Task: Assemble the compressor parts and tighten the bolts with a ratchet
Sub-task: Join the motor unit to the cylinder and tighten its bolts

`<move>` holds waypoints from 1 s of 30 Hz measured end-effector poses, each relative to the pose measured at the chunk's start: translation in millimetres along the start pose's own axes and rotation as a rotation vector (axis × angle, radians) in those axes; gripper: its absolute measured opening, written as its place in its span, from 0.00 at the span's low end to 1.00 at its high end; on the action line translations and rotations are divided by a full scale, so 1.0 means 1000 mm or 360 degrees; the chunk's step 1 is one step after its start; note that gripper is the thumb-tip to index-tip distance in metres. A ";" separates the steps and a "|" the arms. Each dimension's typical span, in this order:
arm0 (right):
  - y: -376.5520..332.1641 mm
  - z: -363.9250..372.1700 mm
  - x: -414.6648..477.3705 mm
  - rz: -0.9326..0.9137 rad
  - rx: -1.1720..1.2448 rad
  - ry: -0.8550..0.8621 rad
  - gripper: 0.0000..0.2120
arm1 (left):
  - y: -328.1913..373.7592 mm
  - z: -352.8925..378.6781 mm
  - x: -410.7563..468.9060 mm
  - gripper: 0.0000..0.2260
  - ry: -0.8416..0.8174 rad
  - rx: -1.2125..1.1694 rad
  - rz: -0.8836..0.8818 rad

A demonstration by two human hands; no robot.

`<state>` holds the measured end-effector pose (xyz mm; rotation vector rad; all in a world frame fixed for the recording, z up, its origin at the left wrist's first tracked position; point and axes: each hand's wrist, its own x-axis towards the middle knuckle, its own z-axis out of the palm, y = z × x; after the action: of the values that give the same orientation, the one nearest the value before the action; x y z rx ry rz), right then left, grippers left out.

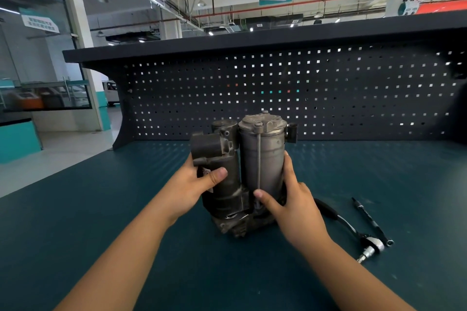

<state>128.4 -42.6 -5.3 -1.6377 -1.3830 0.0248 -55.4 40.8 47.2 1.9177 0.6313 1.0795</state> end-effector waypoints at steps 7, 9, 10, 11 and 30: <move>0.001 0.001 0.000 -0.0009 0.0021 0.0019 0.42 | -0.013 0.005 -0.004 0.35 0.0005 -0.0198 -0.0064; 0.001 0.001 0.000 -0.0009 0.0021 0.0019 0.42 | -0.016 0.009 -0.008 0.44 -0.0004 -0.0218 -0.0073; 0.001 0.001 0.000 -0.0013 0.0020 0.0023 0.42 | -0.017 0.011 -0.009 0.46 -0.0008 -0.0185 -0.0057; 0.001 0.001 0.000 -0.0018 0.0018 0.0026 0.42 | -0.017 0.013 -0.011 0.46 -0.0011 -0.0142 -0.0044; -0.001 -0.001 -0.001 0.0013 0.0028 -0.0003 0.43 | -0.027 0.023 -0.013 0.41 0.0152 -0.0121 0.0010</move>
<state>128.1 -43.7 -5.0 -1.6289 -1.3739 0.0428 -43.4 36.0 12.2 1.8126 0.6282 1.1883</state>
